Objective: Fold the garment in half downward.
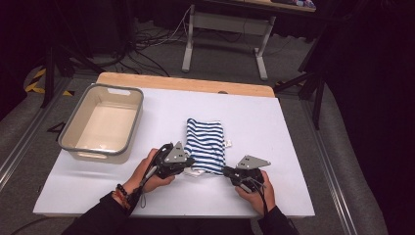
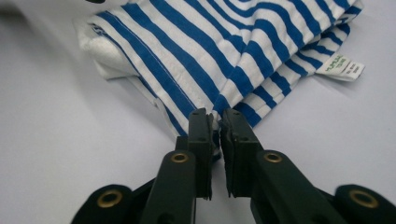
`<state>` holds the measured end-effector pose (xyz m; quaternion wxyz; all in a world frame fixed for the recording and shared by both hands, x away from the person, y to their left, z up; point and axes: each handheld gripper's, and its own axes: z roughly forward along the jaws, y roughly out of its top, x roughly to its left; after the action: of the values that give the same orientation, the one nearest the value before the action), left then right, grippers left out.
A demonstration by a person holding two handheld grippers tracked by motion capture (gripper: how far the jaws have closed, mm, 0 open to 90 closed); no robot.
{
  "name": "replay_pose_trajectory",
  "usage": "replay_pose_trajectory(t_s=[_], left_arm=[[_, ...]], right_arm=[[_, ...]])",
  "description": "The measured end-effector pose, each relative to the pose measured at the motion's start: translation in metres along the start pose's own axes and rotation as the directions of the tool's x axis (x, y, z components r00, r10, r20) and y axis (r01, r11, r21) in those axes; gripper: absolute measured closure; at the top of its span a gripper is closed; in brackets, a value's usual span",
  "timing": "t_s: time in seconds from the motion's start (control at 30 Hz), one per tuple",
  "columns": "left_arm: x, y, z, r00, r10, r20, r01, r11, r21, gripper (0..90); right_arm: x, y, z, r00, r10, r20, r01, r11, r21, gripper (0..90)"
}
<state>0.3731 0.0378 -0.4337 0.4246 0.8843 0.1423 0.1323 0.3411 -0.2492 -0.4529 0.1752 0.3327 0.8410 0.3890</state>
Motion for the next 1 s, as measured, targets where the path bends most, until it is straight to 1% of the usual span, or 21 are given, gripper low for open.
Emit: replay_pose_trajectory(t_s=[0.03, 0.07, 0.17, 0.2, 0.33, 0.4, 0.43, 0.5, 0.53, 0.57, 0.6, 0.63, 0.7, 0.73, 0.8, 0.87, 0.9, 0.97, 1.0], left_arm=[[0.0, 0.0, 0.0, 1.0, 0.0, 0.0, 0.0, 1.0, 0.0, 85.7], [0.0, 0.001, -0.002, 0.9999, 0.006, -0.01, -0.006, 0.9999, -0.01, 85.1], [0.0, 0.001, -0.003, 0.9998, 0.004, -0.021, -0.005, 0.9998, -0.018, 83.4], [0.001, 0.001, -0.004, 0.9997, 0.004, -0.022, -0.005, 0.9999, -0.016, 80.5], [0.002, 0.001, -0.008, 0.9992, 0.005, -0.04, -0.007, 0.9995, -0.031, 77.6], [0.004, 0.001, -0.009, 0.9987, 0.006, -0.051, -0.008, 0.9992, -0.039, 74.0], [0.004, 0.0, -0.009, 0.9988, 0.002, -0.049, -0.005, 0.999, -0.045, 72.0], [0.005, 0.0, -0.01, 0.9987, -0.003, -0.052, 0.0, 0.998, -0.064, 67.9], [0.005, 0.0, -0.011, 0.9985, -0.005, -0.054, 0.001, 0.9977, -0.068, 67.2], [0.005, 0.0, -0.012, 0.9981, 0.008, -0.061, -0.012, 0.9975, -0.07, 63.4], [0.005, 0.0, -0.012, 0.9981, 0.008, -0.061, -0.012, 0.9975, -0.07, 61.3], [0.005, 0.0, -0.012, 0.9977, 0.009, -0.067, -0.014, 0.9973, -0.072, 61.3], [0.005, 0.0, -0.013, 0.9972, 0.013, -0.073, -0.018, 0.997, -0.075, 57.8], [0.005, 0.0, -0.013, 0.9968, 0.015, -0.079, -0.021, 0.9969, -0.076, 55.8], [0.005, 0.0, -0.014, 0.9949, 0.033, -0.095, -0.04, 0.9964, -0.075, 51.1], [0.005, -0.001, -0.014, 0.9921, 0.035, -0.12, -0.045, 0.9956, -0.082, 47.5], [0.005, -0.001, -0.015, 0.9923, 0.023, -0.122, -0.034, 0.9953, -0.091, 45.2], [0.006, -0.002, -0.015, 0.99, 0.012, -0.141, -0.026, 0.9948, -0.098, 39.3], [0.007, -0.002, -0.016, 0.9906, 0.006, -0.137, -0.02, 0.9946, -0.102, 37.5]], right_arm=[[0.0, 0.0, -0.001, 1.0, -0.002, -0.001, 0.002, 1.0, -0.008, 82.4], [0.0, 0.001, -0.002, 1.0, -0.006, -0.004, 0.006, 1.0, -0.016, 82.5], [-0.001, 0.001, -0.003, 0.9999, -0.01, -0.003, 0.01, 1.0, -0.018, 82.0], [-0.002, 0.002, -0.004, 1.0, -0.008, 0.0, 0.008, 1.0, -0.022, 81.9], [-0.003, 0.002, -0.007, 0.9999, -0.011, 0.005, 0.011, 0.999, -0.037, 80.7], [-0.003, 0.003, -0.009, 0.9999, -0.015, 0.006, 0.016, 0.999, -0.05, 79.8], [-0.004, 0.003, -0.009, 0.9999, -0.016, 0.007, 0.016, 0.998, -0.057, 79.0], [-0.005, 0.003, -0.011, 0.9998, -0.018, 0.011, 0.019, 0.997, -0.07, 76.2], [-0.005, 0.003, -0.012, 0.9997, -0.017, 0.015, 0.018, 0.997, -0.081, 75.5], [-0.006, 0.004, -0.013, 0.9997, -0.02, 0.014, 0.021, 0.995, -0.095, 72.6], [-0.006, 0.004, -0.013, 0.9997, -0.02, 0.014, 0.021, 0.995, -0.095, 72.6], [-0.006, 0.004, -0.014, 0.9996, -0.023, 0.019, 0.025, 0.994, -0.104, 71.3], [-0.006, 0.004, -0.016, 0.9992, -0.031, 0.025, 0.034, 0.993, -0.117, 68.2], [-0.006, 0.004, -0.017, 0.999, -0.035, 0.027, 0.038, 0.992, -0.122, 66.4], [-0.006, 0.005, -0.019, 0.9983, -0.04, 0.043, 0.046, 0.989, -0.138, 61.9], [-0.006, 0.005, -0.02, 0.9975, -0.042, 0.056, 0.05, 0.988, -0.145, 59.4], [-0.007, 0.005, -0.021, 0.9974, -0.038, 0.061, 0.046, 0.988, -0.149, 58.2], [-0.007, 0.005, -0.022, 0.9966, -0.036, 0.074, 0.047, 0.987, -0.156, 54.8], [-0.008, 0.005, -0.023, 0.9956, -0.038, 0.086, 0.051, 0.986, -0.158, 54.5]])
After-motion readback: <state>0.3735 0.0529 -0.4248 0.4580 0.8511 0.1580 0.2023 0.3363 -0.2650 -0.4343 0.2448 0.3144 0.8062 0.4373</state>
